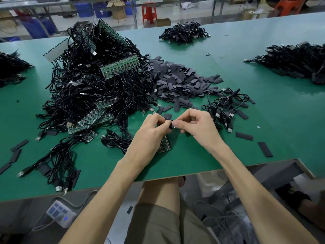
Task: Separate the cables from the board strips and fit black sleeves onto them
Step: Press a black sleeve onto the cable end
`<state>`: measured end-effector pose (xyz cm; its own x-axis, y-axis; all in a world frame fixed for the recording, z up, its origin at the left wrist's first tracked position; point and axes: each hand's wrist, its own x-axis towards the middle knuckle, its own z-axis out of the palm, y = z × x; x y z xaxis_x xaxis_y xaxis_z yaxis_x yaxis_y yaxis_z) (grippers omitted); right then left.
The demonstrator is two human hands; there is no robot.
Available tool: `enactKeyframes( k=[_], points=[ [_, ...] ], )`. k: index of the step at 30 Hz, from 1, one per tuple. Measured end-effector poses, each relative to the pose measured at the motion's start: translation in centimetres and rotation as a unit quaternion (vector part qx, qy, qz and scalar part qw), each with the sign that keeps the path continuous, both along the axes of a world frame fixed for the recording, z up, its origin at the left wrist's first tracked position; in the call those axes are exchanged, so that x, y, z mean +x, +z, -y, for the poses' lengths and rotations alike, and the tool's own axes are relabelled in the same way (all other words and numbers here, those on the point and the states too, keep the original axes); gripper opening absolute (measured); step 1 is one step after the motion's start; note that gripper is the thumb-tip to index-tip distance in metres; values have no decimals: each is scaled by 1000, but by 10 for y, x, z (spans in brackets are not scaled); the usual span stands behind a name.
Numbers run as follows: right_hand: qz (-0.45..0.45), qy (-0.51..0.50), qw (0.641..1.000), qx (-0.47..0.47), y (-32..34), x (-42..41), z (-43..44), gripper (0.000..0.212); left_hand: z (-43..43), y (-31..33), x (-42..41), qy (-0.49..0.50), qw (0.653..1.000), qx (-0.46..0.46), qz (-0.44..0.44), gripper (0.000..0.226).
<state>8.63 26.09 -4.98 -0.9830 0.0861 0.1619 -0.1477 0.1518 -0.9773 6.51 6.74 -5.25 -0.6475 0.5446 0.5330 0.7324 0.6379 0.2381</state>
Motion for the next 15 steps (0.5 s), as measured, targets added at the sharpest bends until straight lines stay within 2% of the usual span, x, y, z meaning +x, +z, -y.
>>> enactKeyframes(
  k=[15],
  points=[
    [7,7,1000,5,-1,-2,0,18,2,-3,-2,-28,1000,2,-8,21]
  ],
)
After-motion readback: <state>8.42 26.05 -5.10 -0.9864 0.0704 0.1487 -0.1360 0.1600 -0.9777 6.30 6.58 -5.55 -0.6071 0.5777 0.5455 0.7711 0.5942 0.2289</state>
